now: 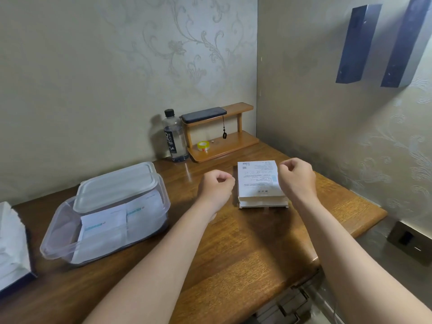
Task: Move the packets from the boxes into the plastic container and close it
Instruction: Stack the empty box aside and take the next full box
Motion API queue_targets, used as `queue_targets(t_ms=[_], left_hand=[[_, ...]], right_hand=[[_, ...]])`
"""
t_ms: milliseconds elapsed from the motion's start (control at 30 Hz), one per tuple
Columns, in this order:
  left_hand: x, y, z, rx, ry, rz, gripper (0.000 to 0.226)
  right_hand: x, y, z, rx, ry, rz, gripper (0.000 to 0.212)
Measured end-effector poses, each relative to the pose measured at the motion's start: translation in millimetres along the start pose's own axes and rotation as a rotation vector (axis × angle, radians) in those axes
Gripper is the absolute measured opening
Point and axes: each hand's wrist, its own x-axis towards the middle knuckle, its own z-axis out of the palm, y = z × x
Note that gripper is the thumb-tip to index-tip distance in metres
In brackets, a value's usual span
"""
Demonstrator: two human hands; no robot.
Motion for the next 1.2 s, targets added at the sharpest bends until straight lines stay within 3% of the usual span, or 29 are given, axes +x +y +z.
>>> queue_targets(t_ms=[333,633,767,1000,1100,1200], left_hand=[[-30.3,17.5,-94.4,-0.08,0.117,0.109,0.009],[-65.1,-0.4,-232.3,-0.101,0.41,0.115,0.013],[-87.8,-18.5,-300.0,0.01,0.587,0.092,0.011],[-122.5,-62.7,-403.9,0.147,0.87,-0.048,0.012],[-132.4,-83.0,-428.9,0.155,0.879,-0.148,0.005],[-139.2,-97.7,-438.6,0.198,0.834,-0.258,0.035]], right_hand=[[-44.3,-95.1,50.2,0.164,-0.23,-0.129,0.018],[-134.7,-192.0,137.7,0.263,-0.593,-0.254,0.015],[-188.6,-231.4,183.2,0.284,-0.783,-0.287,0.013],[-259.4,-276.3,250.1,0.157,-1.032,-0.348,0.025],[-275.5,-287.0,272.2,0.052,-1.058,-0.37,0.019],[-286.3,-290.9,285.3,-0.071,-1.068,-0.371,0.014]])
